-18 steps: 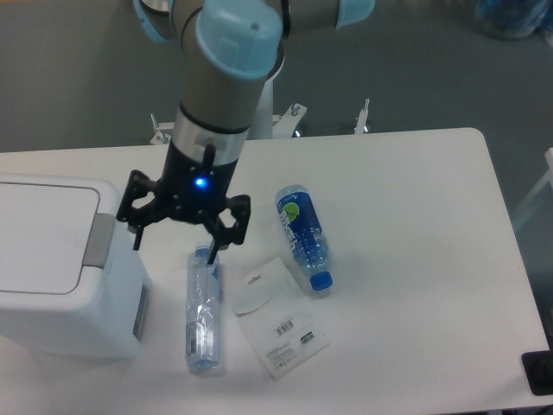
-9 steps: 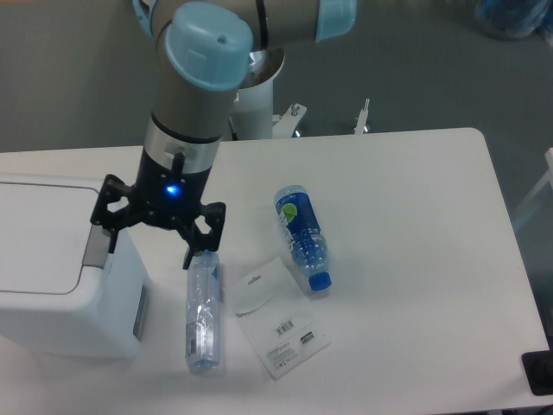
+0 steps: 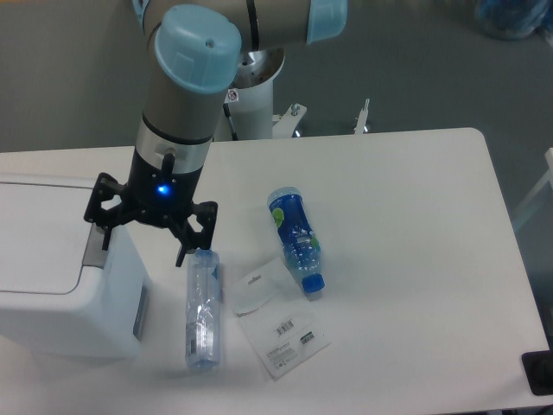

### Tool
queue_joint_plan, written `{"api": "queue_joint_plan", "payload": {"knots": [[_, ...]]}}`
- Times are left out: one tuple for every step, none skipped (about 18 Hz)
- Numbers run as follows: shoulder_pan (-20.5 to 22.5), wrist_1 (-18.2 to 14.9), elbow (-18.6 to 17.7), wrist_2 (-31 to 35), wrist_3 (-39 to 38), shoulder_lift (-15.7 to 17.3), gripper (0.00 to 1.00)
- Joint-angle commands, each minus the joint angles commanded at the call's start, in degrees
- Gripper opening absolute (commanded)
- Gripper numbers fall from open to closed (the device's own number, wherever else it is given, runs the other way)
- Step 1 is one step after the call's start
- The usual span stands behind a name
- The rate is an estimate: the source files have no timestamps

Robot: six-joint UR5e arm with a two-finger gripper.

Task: Open the trash can
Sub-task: 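Push the gripper against the lid edge to flip the lid open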

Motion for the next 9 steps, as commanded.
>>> {"api": "queue_joint_plan", "payload": {"knots": [[-0.26,0.00,-0.61,0.00,0.00,0.17,1.00],[-0.61,0.00,-0.79,0.00,-0.09,0.35,1.00],[-0.79,0.00,-0.88,0.00,-0.09,0.35,1.00],[-0.79,0.00,-0.80,0.00,-0.18,0.35,1.00],[-0.79,0.00,-0.80,0.00,-0.18,0.35,1.00],[-0.79,0.00,-0.80,0.00,-0.18,0.35,1.00],[-0.79,0.00,-0.80,0.00,-0.18,0.35,1.00],[-0.88,0.00,-0.80,0.00,-0.18,0.27,1.00],[-0.79,0.00,-0.80,0.00,-0.18,0.18,1.00]]}}
